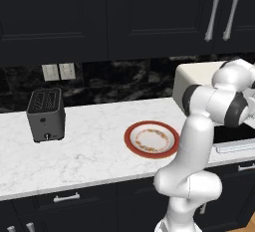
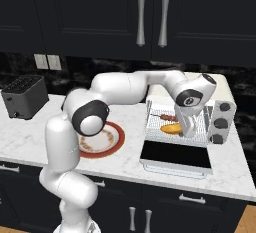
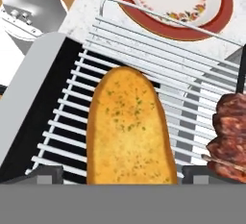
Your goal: Pick up the kebab skewer and baguette bread, and place them inside the toaster oven. Close the toaster oven door and start by setting the timer.
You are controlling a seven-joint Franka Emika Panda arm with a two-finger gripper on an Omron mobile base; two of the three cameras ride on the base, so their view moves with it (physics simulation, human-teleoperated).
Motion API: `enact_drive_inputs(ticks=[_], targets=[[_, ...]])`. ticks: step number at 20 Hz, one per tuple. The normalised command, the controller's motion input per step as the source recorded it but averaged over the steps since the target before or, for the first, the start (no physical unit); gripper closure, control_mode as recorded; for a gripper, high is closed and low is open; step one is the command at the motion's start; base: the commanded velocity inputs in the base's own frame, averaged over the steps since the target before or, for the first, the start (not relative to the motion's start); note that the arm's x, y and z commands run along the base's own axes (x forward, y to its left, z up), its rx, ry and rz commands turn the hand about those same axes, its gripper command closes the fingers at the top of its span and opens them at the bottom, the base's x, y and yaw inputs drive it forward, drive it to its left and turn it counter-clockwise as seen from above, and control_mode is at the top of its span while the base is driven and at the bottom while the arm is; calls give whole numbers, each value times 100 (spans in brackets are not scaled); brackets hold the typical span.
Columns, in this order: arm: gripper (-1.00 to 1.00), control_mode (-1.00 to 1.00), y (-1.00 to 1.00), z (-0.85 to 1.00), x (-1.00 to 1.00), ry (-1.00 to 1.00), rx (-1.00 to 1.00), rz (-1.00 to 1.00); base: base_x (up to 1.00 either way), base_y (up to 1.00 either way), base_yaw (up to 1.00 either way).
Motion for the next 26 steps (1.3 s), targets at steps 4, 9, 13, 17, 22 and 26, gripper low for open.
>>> enact_drive_inputs(ticks=[4, 9, 13, 17, 22, 26], targets=[[-100, -100, 0, 38, -51, -4, 0, 0, 0, 0, 0], [-100, -100, 0, 17, -64, -1, 0, 0, 0, 0, 0], [-100, -100, 2, 5, -78, 0, 0, -2, 0, 0, 0], [-100, -100, 0, 13, -53, 6, 0, -21, 0, 0, 0], [-100, -100, 0, 4, -76, 3, 0, -59, 0, 0, 0], [-100, -100, 0, 1, -24, 4, 0, -69, 0, 0, 0]])
